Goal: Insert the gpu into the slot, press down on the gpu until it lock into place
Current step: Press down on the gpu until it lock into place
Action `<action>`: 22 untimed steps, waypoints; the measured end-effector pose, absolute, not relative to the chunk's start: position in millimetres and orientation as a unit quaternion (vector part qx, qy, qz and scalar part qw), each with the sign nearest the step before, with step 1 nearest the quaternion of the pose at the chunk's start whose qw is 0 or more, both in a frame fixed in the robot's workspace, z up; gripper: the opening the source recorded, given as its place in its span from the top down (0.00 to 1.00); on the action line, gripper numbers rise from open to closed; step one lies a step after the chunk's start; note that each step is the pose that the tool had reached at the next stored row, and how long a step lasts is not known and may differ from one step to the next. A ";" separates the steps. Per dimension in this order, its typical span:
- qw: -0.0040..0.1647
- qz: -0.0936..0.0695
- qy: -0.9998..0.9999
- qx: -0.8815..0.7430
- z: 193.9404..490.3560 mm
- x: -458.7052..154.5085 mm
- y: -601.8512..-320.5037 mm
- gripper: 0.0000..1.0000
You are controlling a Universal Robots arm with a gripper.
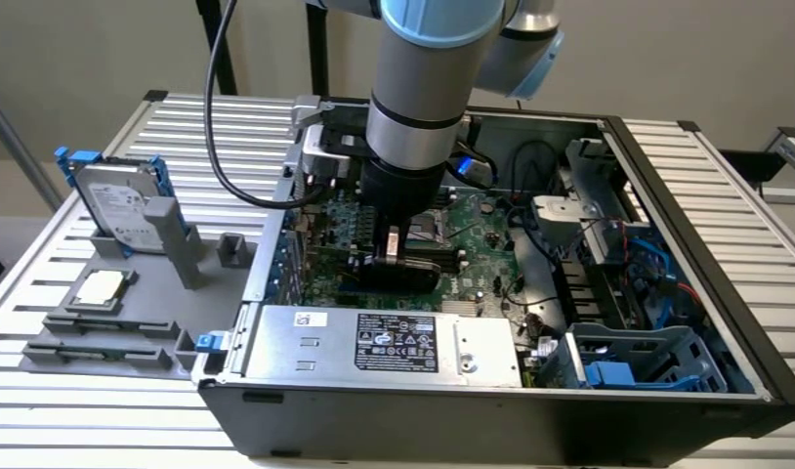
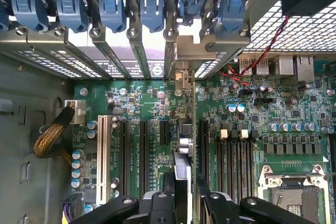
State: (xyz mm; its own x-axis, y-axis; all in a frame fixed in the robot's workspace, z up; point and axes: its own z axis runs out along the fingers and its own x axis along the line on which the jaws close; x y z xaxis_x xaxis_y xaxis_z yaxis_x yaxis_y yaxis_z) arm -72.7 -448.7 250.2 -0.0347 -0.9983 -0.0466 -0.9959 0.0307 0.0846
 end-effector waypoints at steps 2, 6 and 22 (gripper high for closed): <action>0.013 -0.047 -0.718 0.695 250.2 -72.7 -448.7 0.74; 0.013 -0.047 -0.718 0.695 250.2 -72.7 -448.8 0.74; 0.013 -0.047 -0.718 0.695 250.2 -72.7 -448.7 0.74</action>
